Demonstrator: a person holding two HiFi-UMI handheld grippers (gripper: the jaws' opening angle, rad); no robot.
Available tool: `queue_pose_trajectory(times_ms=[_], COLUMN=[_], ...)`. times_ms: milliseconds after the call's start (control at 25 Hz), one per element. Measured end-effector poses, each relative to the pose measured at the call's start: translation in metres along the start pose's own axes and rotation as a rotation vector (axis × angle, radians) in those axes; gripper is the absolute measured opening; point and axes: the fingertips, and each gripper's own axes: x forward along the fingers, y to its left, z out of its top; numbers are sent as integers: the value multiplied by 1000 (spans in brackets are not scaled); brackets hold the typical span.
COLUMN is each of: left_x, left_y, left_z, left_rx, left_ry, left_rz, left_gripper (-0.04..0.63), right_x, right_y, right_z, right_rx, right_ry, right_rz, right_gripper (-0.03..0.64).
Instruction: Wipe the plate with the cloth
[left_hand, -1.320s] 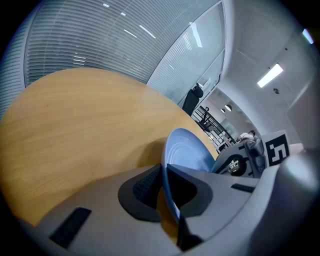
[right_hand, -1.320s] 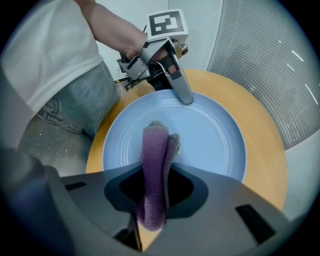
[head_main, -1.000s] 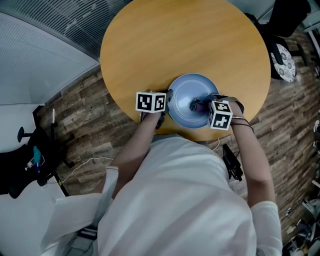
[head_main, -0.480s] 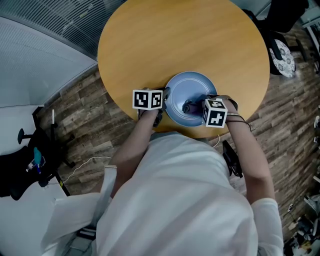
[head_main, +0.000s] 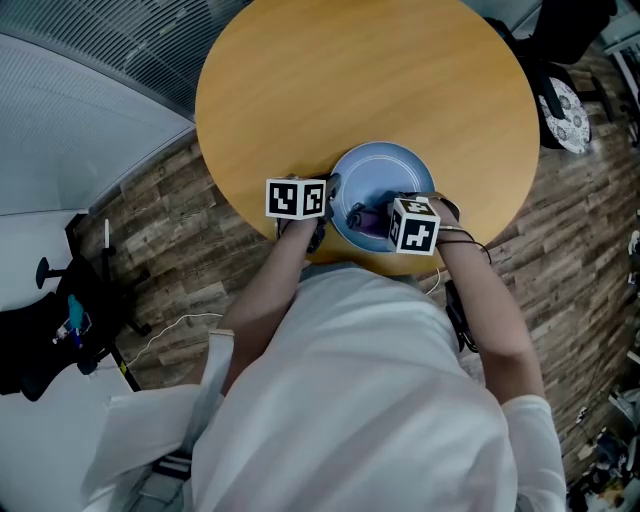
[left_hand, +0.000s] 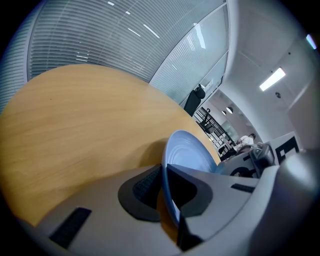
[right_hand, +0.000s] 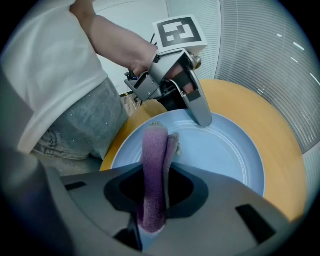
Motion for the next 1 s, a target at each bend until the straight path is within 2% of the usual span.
queue_pose_trajectory(times_ms=[320, 720, 1000], left_x=[0, 6, 6], left_y=[-1, -2, -2], left_z=[0, -1, -1], left_rx=[13, 31, 40], left_ry=[1, 14, 21], left_rz=[3, -1, -6], left_gripper=[28, 26, 26], right_x=[7, 3, -4], right_y=[4, 33, 44], right_z=[25, 10, -12], right_rx=[-10, -82, -135], right_ry=[-34, -20, 49], right_rz=[-3, 157, 216], right_gripper=[94, 94, 94])
